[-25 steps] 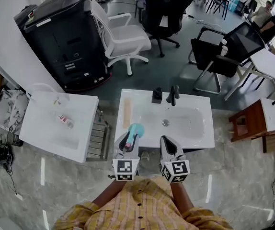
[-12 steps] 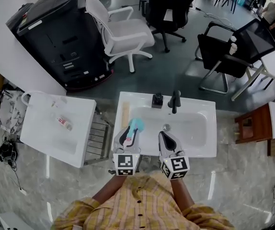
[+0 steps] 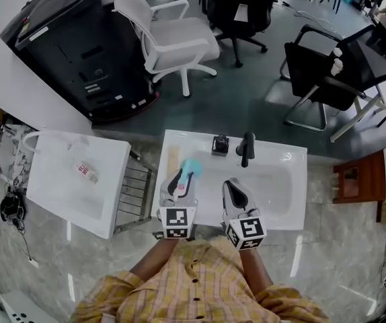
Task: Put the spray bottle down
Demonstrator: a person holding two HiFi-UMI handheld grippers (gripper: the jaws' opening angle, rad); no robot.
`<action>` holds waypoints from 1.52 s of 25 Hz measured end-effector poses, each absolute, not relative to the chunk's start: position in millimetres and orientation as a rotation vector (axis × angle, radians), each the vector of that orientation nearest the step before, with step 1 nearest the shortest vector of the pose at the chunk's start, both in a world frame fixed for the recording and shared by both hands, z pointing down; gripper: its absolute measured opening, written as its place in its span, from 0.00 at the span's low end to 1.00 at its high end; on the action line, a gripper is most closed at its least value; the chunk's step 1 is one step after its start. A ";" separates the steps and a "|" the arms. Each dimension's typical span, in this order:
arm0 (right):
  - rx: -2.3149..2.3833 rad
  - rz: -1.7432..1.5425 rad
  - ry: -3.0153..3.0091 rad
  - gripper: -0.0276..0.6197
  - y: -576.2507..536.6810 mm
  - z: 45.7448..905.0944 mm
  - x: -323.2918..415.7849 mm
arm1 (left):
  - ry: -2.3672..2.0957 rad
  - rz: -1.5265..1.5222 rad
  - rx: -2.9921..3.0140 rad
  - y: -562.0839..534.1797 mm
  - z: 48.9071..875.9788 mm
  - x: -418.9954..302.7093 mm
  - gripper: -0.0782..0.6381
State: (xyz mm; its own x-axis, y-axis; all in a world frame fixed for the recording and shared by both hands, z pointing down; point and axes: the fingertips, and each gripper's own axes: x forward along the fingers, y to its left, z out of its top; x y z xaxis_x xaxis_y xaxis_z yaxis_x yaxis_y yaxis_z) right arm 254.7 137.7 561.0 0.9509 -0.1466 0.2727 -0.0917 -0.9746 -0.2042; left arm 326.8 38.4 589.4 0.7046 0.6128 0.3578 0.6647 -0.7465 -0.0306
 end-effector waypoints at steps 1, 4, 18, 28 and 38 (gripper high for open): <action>-2.913 -0.432 0.182 0.05 140.1 562.4 257.7 | -1.035 -0.500 -2.751 40.8 592.6 329.8 0.29; -2.908 -0.439 0.183 0.05 145.5 565.6 265.4 | -1.027 -0.522 -2.742 45.5 602.3 338.2 0.29; -2.889 -0.485 0.183 0.05 161.9 588.1 286.8 | -0.979 -0.585 -2.727 65.2 640.6 386.0 0.29; -2.879 -0.514 0.170 0.05 169.4 598.1 286.2 | -0.952 -0.627 -2.746 78.6 664.3 415.8 0.29; -2.890 -0.517 0.157 0.05 173.0 602.8 290.4 | -0.938 -0.638 -2.741 87.4 677.3 434.9 0.30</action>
State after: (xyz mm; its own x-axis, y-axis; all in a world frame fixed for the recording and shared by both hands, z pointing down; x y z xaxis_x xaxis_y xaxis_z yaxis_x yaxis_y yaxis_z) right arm 290.4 173.0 602.8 0.9332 -0.1393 0.3313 -0.0689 -0.9741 -0.2155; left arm 434.9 87.4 677.3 0.7099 0.5422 0.4495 0.6170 -0.7865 -0.0259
